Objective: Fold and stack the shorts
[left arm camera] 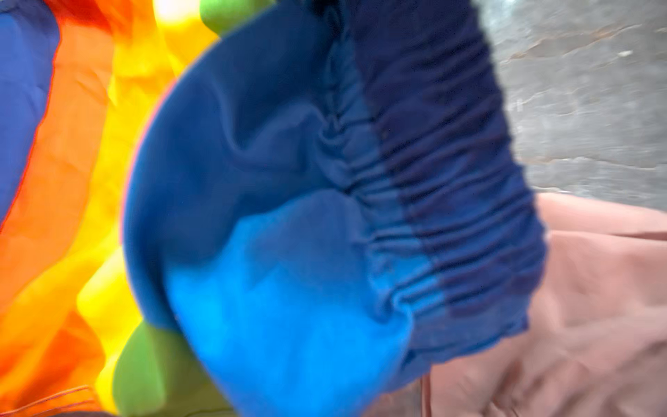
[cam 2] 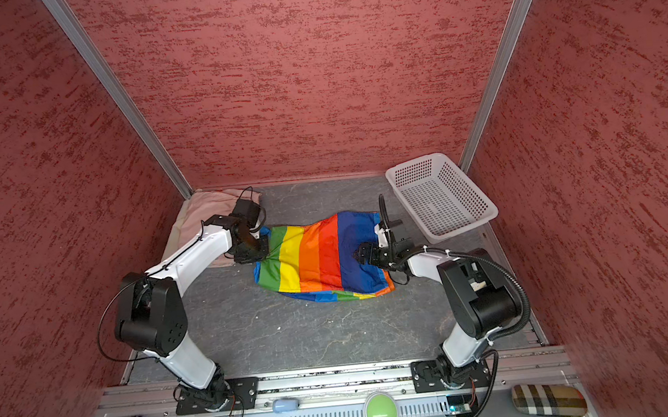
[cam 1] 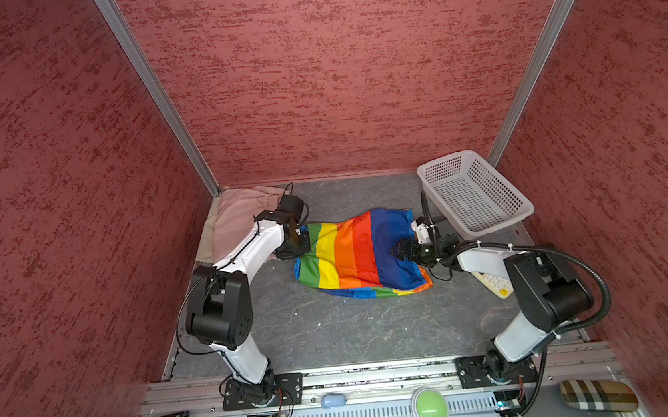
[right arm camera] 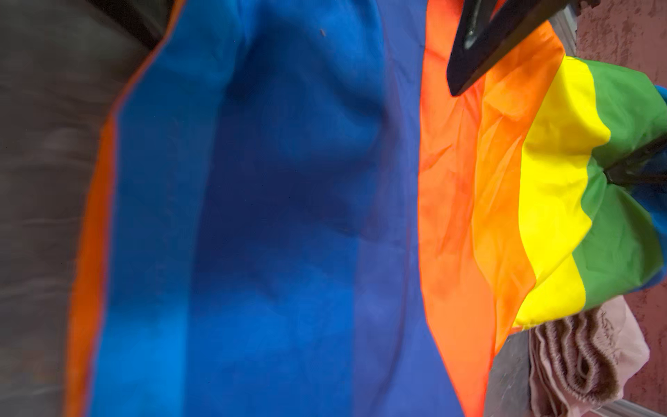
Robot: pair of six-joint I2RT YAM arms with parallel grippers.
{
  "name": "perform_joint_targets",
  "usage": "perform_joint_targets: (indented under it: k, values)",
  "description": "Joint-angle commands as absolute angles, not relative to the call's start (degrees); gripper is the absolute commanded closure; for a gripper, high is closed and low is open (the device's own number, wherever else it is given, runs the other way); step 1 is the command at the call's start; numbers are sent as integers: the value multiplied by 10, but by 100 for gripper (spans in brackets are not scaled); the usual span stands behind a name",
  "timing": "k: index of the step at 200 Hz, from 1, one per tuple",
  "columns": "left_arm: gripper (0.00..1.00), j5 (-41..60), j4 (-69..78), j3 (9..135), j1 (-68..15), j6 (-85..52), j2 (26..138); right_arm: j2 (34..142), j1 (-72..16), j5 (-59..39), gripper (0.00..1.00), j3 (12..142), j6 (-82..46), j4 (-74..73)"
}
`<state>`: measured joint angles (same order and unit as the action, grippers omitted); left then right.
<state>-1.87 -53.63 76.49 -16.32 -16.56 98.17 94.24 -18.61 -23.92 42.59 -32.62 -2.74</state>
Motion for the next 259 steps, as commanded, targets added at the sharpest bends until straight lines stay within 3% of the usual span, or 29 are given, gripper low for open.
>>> perform_joint_targets:
  k: [1,167,259]
  values:
    - [100,-59,-591,782,-167,-142,982,974,-217,-221,1,411,-359,31]
    - [100,-109,-715,952,-315,-167,1065,984,-281,-180,1,476,-355,88]
    - [100,-141,-739,944,-262,-142,967,865,-263,-72,1,575,-278,260]
